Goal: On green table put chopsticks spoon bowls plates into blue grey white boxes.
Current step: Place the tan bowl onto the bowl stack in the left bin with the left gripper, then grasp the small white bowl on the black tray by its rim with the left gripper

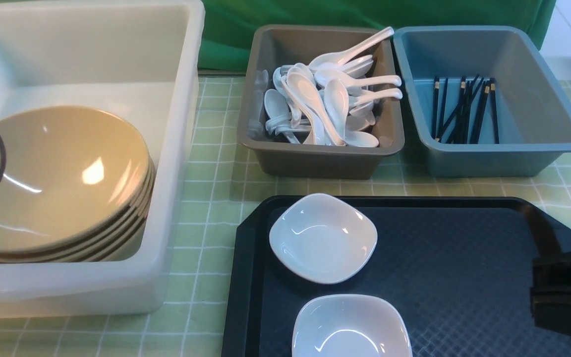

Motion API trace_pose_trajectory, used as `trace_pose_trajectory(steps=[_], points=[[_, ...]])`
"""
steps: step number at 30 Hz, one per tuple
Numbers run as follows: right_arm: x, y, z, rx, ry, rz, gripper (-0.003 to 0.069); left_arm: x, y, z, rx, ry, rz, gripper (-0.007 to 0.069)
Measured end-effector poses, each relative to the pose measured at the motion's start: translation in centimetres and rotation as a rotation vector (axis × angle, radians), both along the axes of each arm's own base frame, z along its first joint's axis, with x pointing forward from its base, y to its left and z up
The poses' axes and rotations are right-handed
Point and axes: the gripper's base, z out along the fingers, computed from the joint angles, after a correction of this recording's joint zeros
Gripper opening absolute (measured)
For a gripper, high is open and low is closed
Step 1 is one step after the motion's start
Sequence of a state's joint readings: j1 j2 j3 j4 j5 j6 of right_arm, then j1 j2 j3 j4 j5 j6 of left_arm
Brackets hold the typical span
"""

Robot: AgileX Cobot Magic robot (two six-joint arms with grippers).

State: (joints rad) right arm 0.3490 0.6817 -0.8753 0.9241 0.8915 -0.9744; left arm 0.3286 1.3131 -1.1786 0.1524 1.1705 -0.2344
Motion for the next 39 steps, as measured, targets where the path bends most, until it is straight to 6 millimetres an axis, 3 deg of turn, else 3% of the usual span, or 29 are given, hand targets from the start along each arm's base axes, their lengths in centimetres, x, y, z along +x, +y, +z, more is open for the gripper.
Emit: trace_pose_trajectory(steps=[5, 8, 11, 12, 15, 18, 23, 29, 34, 39], points=[[0.1, -0.1, -0.2, -0.017, 0.007, -0.021, 0.0155, 0.1, -0.2, 2.9, 0.090, -0.023, -0.001, 0.0663], [1.0, -0.7, -0.4, -0.013, 0.090, -0.166, 0.0163, 0.0, -1.9, 4.6, 0.087, -0.086, -0.087, 0.0662], [2.8, -1.8, -1.3, -0.054, 0.188, -0.406, 0.0172, -0.7, -7.4, 5.9, 0.008, -0.149, -0.461, 0.0643], [3.0, -1.8, -1.4, -0.068, 0.190, -0.418, 0.0172, -0.7, -7.8, 6.0, 0.004, -0.150, -0.488, 0.0640], [4.5, -1.8, -2.5, -0.116, 0.278, -0.494, 0.0185, -2.0, -12.9, 5.8, -0.088, -0.176, -0.886, 0.0588], [6.2, -1.3, -3.5, -0.138, 0.375, -0.520, 0.0202, -3.1, -15.9, 4.9, -0.188, -0.178, -1.094, 0.0526], [9.3, -0.2, -5.7, -0.181, 0.500, -0.553, 0.0275, -4.3, -18.0, 2.2, -0.341, -0.130, -1.165, 0.0435], [12.1, 1.4, -8.4, -0.188, 0.663, -0.529, 0.0367, -3.9, -18.9, 0.1, -0.471, -0.212, -1.075, 0.0393], [12.0, 2.0, -8.3, -0.154, 0.652, -0.458, 0.0387, -1.5, -19.8, -1.2, -0.542, -0.143, -1.003, 0.0393], [10.9, 2.0, -7.8, -0.178, 0.660, -0.393, 0.0391, 3.2, -22.1, -1.8, -0.538, -0.058, -1.050, 0.0395]])
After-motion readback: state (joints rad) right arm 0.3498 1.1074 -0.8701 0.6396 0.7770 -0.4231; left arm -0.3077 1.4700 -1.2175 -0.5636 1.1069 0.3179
